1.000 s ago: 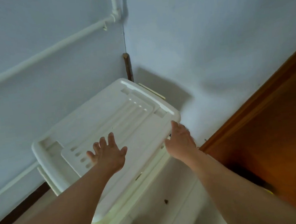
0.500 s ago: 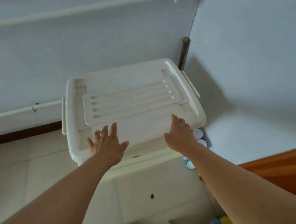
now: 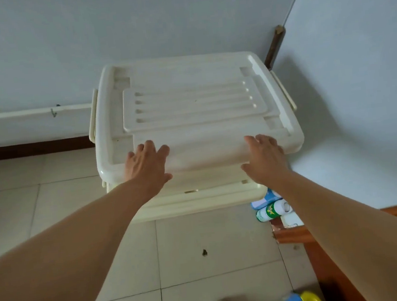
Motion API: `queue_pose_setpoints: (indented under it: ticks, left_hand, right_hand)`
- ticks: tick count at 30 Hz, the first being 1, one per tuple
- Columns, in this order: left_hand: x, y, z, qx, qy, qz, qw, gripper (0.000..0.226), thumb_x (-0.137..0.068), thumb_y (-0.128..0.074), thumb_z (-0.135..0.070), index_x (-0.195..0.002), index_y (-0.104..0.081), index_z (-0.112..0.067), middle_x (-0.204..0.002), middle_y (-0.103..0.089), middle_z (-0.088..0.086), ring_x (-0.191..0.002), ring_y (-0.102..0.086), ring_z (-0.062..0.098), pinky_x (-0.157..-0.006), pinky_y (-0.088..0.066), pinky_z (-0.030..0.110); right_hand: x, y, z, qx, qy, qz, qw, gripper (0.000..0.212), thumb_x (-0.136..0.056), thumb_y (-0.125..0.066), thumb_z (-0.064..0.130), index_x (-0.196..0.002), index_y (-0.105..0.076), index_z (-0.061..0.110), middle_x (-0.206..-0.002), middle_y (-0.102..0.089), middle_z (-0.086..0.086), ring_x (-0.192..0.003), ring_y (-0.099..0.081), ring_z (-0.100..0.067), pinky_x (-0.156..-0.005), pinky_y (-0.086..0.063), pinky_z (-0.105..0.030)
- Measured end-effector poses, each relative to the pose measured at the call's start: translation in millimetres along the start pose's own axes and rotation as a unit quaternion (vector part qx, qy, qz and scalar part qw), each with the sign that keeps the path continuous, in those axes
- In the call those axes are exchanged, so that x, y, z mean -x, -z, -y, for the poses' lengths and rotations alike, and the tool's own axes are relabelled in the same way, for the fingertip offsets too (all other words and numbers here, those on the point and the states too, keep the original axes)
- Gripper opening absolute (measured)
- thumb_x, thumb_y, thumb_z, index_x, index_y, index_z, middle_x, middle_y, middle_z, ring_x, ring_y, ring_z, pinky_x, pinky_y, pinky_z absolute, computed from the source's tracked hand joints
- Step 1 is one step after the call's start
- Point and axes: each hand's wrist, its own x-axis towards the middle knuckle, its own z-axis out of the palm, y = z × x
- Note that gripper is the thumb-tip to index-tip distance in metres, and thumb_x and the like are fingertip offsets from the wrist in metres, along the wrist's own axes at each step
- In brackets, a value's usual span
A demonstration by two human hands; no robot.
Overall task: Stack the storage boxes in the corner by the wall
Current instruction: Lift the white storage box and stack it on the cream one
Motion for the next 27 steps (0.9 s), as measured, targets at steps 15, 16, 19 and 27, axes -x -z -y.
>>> queue_pose_setpoints:
  ticks: [15, 16, 19, 27]
  left_hand:
    - [0, -23, -10, 0.063, 0.067, -0.099, 0.991, 0.049, -0.073, -0.077, -0.036, -0.108, -0.051, -0.014, -0.11, -0.052, 0.004, -0.105, -0.048, 0.024, -0.072, -0.041, 0.033]
    - [-1, -24, -10, 0.068, 0.068, -0.104, 0.99, 0.049, -0.072, -0.078, -0.035, -0.107, -0.051, -0.014, -0.108, -0.052, 0.003, -0.104, -0.048, 0.023, -0.07, -0.039, 0.032]
    - [-4, -26, -8, 0.096, 0.071, -0.111, 0.987, 0.047, -0.068, -0.082, -0.033, -0.1, -0.052, -0.013, -0.104, -0.053, 0.001, -0.102, -0.048, 0.022, -0.066, -0.036, 0.032]
    - [6, -27, 12, 0.112, 0.087, -0.1, 0.985, 0.047, -0.064, -0.084, -0.032, -0.093, -0.052, -0.014, -0.091, -0.042, -0.006, -0.097, -0.045, 0.019, -0.063, -0.033, 0.032]
  right_hand:
    - [-9, -36, -12, -0.028, 0.05, -0.153, 0.986, 0.034, -0.084, -0.068, 0.021, -0.114, -0.057, 0.009, -0.115, -0.051, -0.01, -0.109, -0.047, -0.029, -0.097, -0.034, -0.036]
    - [-9, -37, -13, -0.027, 0.053, -0.154, 0.986, 0.034, -0.084, -0.068, 0.021, -0.114, -0.057, 0.009, -0.115, -0.051, -0.01, -0.108, -0.047, -0.029, -0.097, -0.035, -0.036]
    - [-8, -39, -14, -0.028, 0.06, -0.165, 0.984, 0.035, -0.083, -0.069, 0.022, -0.114, -0.057, 0.01, -0.113, -0.052, -0.01, -0.107, -0.048, -0.028, -0.096, -0.036, -0.035]
    - [2, -46, 7, -0.043, 0.062, -0.18, 0.981, 0.032, -0.081, -0.071, 0.021, -0.11, -0.06, 0.01, -0.107, -0.053, -0.009, -0.1, -0.05, -0.028, -0.096, -0.036, -0.036]
